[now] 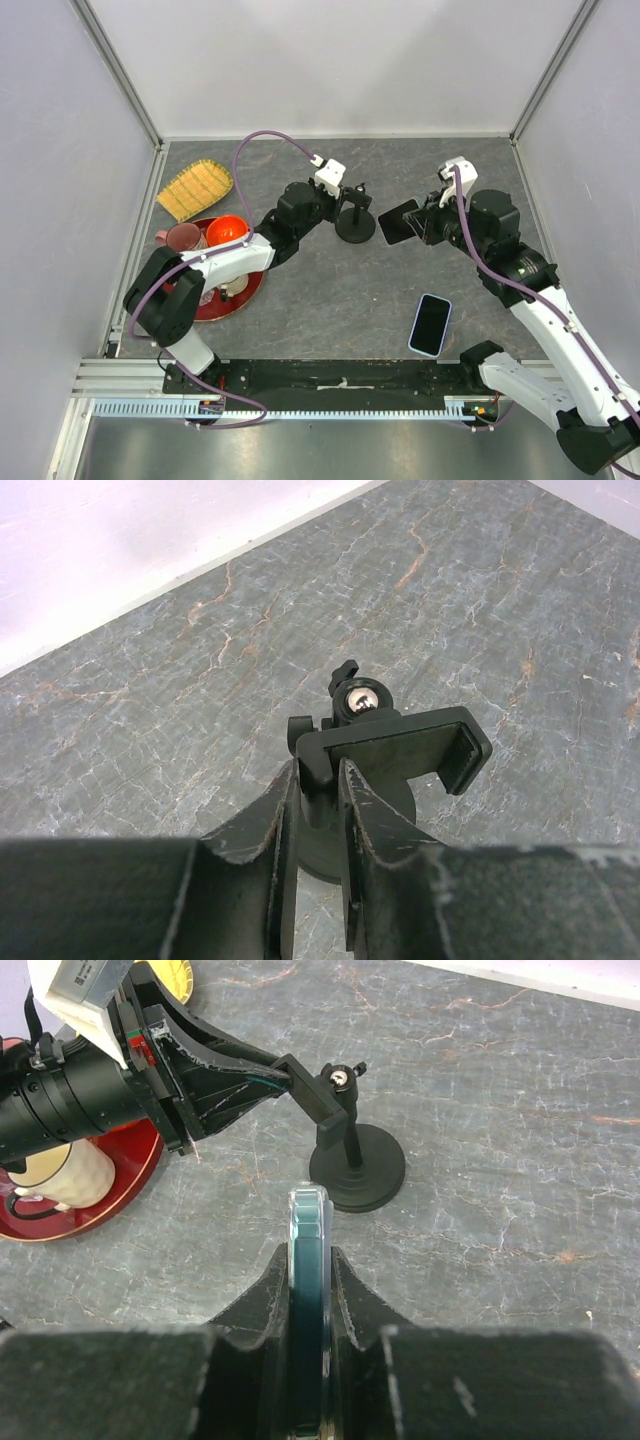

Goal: Place the phone on the phone stand

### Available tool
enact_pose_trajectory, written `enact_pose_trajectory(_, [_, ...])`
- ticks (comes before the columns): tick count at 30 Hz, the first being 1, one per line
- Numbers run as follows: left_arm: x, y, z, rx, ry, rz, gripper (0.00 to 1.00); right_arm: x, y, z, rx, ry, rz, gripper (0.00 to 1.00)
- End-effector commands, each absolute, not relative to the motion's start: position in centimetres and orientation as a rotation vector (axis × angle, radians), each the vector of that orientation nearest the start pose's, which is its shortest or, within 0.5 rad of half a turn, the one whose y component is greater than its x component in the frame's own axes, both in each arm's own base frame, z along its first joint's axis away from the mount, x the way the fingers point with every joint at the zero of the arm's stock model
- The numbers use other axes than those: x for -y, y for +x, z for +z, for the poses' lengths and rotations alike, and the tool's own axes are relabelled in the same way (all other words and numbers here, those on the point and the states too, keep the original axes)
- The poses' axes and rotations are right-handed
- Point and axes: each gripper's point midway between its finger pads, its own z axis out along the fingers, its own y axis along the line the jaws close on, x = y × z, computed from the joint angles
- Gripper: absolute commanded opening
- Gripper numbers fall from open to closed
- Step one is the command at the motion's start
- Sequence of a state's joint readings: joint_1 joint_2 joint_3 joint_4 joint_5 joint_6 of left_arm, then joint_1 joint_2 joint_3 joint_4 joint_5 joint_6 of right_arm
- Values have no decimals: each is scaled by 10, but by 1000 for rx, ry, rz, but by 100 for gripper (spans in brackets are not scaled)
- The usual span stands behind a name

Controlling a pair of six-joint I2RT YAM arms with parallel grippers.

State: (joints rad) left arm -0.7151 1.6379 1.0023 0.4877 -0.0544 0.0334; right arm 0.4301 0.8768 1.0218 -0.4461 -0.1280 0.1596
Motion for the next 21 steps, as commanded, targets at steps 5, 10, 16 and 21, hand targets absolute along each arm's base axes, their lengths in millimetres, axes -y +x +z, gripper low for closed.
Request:
enact_pose_trajectory(5, [331,399,219,-1579,621,-423,4,-180,284,331,-1778,-451,595,0])
enact_pose_trajectory(10, [329,392,221,-1580,674,-420,2,-193,306,313,-1822,-655,521,0])
enact_pose_trajectory(16, [342,367,218,-1562,869,-526,2,-225,286,317,-1463,-1064,580,0])
enact_pose_trajectory(21, [345,355,214,-1549,983,-633,2,-244,277,309,-1335,-1288,645,0])
